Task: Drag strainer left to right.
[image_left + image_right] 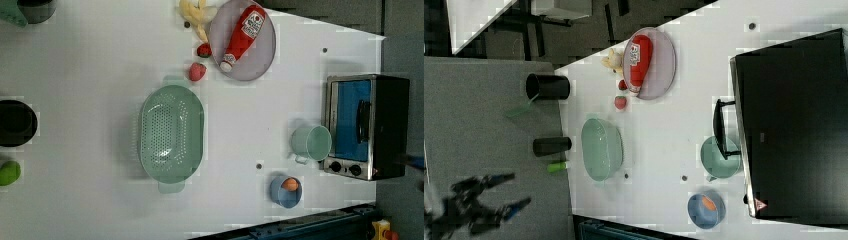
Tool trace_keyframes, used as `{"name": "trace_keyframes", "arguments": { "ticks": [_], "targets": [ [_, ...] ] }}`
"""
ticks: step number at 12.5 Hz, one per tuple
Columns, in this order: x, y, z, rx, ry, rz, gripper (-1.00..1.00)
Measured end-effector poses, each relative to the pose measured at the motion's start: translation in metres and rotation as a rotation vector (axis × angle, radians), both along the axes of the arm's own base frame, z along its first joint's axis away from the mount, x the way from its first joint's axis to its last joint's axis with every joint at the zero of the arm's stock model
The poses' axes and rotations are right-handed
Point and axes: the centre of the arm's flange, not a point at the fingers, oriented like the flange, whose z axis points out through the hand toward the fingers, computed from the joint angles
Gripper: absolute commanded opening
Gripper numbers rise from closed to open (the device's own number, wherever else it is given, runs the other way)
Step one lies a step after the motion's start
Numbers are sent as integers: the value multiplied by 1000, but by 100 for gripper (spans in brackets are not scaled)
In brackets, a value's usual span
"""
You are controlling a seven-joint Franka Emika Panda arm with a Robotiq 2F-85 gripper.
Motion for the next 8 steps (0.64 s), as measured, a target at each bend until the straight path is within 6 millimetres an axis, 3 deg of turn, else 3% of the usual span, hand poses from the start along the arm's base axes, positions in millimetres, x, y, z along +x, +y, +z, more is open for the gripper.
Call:
{"name": "trace_keyframes", "arguments": {
  "ticks": [2,5,7,8],
  "targets": [
    [29,67,-77,26,97,46,100],
    [39,144,-185,1,203,-20,100],
    [36,176,-240,41,235,-142,100],
    [37,187,-256,55,243,-195,100]
  ]
}}
